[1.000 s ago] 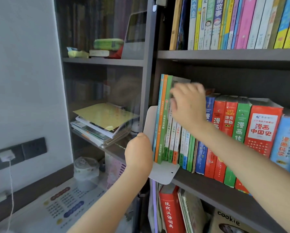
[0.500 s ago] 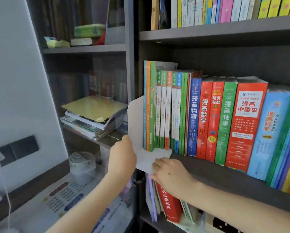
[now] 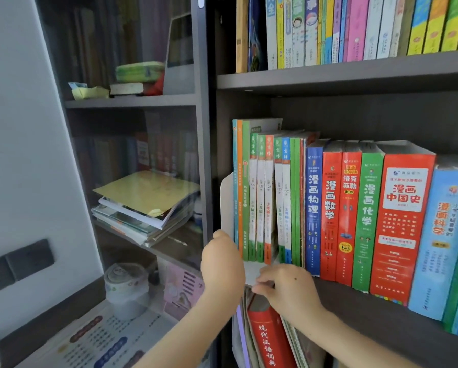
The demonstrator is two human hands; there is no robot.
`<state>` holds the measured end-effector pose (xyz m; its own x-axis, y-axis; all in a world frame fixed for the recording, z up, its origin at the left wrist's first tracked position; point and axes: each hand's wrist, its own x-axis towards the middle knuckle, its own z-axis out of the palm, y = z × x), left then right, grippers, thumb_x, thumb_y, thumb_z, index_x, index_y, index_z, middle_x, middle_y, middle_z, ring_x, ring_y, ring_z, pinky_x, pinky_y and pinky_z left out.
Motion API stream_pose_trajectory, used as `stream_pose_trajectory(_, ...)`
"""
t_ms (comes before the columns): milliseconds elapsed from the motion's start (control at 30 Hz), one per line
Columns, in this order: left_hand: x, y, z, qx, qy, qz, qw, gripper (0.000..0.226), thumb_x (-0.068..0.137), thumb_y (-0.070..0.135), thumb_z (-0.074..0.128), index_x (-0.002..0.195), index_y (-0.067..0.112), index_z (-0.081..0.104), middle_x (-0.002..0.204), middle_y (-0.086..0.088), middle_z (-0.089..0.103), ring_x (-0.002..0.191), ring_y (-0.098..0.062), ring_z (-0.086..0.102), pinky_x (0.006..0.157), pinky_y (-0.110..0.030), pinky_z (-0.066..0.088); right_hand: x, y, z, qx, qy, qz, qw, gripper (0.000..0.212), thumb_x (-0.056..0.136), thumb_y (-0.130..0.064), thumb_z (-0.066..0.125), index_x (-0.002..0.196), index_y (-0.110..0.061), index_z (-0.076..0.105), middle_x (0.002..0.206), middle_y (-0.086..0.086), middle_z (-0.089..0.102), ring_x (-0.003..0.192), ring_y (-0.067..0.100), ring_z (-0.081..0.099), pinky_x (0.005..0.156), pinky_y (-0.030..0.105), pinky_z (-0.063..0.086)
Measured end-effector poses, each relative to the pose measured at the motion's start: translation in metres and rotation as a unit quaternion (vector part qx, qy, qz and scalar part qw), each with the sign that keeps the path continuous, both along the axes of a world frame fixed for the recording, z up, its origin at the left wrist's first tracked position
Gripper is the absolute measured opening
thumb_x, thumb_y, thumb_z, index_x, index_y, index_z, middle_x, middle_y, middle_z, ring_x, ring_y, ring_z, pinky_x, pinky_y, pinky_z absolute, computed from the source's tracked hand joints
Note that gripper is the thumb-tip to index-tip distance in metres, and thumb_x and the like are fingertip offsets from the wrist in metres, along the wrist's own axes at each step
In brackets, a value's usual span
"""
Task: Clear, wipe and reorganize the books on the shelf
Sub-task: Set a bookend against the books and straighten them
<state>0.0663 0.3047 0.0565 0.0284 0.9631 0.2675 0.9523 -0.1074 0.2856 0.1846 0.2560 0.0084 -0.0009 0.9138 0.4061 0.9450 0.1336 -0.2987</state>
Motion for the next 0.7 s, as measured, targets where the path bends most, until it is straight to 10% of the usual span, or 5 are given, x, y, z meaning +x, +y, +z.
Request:
stream_pose_trajectory(200,0.029,0.019,0.008,-0.032,-0.106,0.031,0.993,0.032,0.101,0.011,0.042,0.129,-0.001,0.037,0.112,-0.011,0.064,0.098,-0.021,0.066,0.067,-0.022,0.049,0.006,0.027,0.038,0.066,-0.008,-0.038,0.997,0.020,0.094,-0.020,0.057,0.084,-0.012,0.071,0.082,0.002,0.069,0.070,0.015,0.055,0.055,0.022,0.034)
stream_pose_trajectory(367,0.035,0.026,0.019,-0.048,-0.137,0.026,0.989,0.029,0.101,0.014,0.042,0.126,-0.001,0.039,0.111,-0.010,0.064,0.095,-0.019,0.067,0.060,-0.020,0.044,0.005,0.031,0.048,0.094,-0.066,-0.035,0.993,0.019,0.063,-0.006,0.076,0.055,-0.017,0.062,0.053,-0.002,0.059,0.043,0.014,0.048,0.039,0.018,0.029)
stream_pose_trajectory(500,0.027,0.014,0.012,-0.071,-0.187,-0.032,0.979,0.037,0.096,0.011,0.048,0.128,-0.004,0.035,0.121,-0.014,0.059,0.105,-0.023,0.063,0.075,-0.024,0.051,0.021,0.025,0.041,0.057,-0.068,-0.026,0.996,0.016,0.089,-0.009,0.056,0.086,-0.013,0.072,0.082,0.003,0.068,0.074,0.022,0.063,0.067,0.037,0.053)
stream_pose_trajectory(700,0.012,-0.016,-0.001,-0.017,-0.272,-0.057,0.960,0.048,0.092,0.006,0.052,0.136,0.002,0.034,0.132,-0.013,0.046,0.112,-0.024,0.054,0.088,-0.025,0.046,0.026,0.015,0.039,0.172,-0.117,0.023,0.978,0.024,0.059,0.005,0.084,0.066,-0.012,0.068,0.066,-0.002,0.064,0.061,0.017,0.061,0.049,0.030,0.052)
